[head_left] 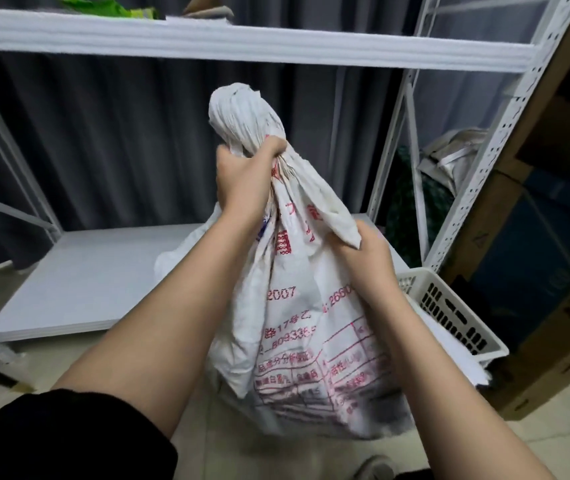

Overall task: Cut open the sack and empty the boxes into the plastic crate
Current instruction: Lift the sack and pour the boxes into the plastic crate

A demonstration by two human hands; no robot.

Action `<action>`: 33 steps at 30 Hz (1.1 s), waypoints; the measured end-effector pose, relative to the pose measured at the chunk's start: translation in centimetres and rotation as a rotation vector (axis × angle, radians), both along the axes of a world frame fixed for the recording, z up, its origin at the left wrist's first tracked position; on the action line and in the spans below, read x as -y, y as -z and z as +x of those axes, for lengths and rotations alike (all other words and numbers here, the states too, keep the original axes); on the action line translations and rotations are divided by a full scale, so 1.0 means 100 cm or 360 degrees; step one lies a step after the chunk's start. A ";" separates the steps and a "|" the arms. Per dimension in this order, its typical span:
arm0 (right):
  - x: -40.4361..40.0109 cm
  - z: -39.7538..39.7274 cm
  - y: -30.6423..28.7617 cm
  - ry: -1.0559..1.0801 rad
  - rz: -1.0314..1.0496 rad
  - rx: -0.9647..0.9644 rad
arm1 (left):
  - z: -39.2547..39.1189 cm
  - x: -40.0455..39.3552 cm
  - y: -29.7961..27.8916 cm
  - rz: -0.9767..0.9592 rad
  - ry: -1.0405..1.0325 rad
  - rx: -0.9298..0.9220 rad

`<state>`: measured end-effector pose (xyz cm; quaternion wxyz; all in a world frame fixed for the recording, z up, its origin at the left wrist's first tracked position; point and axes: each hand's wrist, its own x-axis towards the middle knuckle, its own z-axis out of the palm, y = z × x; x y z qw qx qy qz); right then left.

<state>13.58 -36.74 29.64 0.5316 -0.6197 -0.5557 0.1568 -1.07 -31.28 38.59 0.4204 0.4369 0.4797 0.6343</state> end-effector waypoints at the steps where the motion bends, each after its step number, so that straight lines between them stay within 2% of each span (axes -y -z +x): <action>1: 0.000 0.007 -0.007 0.0036 0.0040 0.0092 | 0.003 -0.001 -0.003 -0.0014 0.0028 0.0066; 5: -0.001 0.039 -0.022 0.0238 0.0127 0.0505 | 0.021 -0.006 -0.008 -0.0082 0.0184 0.0335; 9: 0.008 0.070 -0.022 0.0535 0.0028 0.0835 | 0.045 -0.011 0.003 -0.0202 0.0220 0.0564; 15: 0.036 0.104 0.010 0.0853 0.0046 0.0913 | 0.081 -0.017 0.027 -0.0382 0.0208 0.0853; 22: 0.057 0.127 0.045 0.1040 -0.0175 0.0574 | 0.099 -0.029 0.034 -0.0468 0.0209 0.1069; 24: 0.061 0.125 0.044 0.0948 -0.0115 0.0518 | 0.101 -0.030 0.031 -0.0461 0.0256 0.1122; 26: 0.061 0.118 0.030 0.0665 -0.0008 0.0479 | 0.104 -0.026 0.028 -0.0468 0.0317 0.1128; 28: 0.050 0.109 0.009 0.0358 -0.0005 0.0551 | 0.109 -0.022 0.026 -0.0503 0.0393 0.1072; 30: 0.032 0.103 -0.014 0.0189 -0.0074 0.0641 | 0.117 -0.015 0.024 -0.0512 0.0492 0.1001; 33: 0.011 0.102 -0.034 0.0044 -0.0198 0.0395 | 0.124 -0.002 0.021 -0.0512 0.0690 0.0894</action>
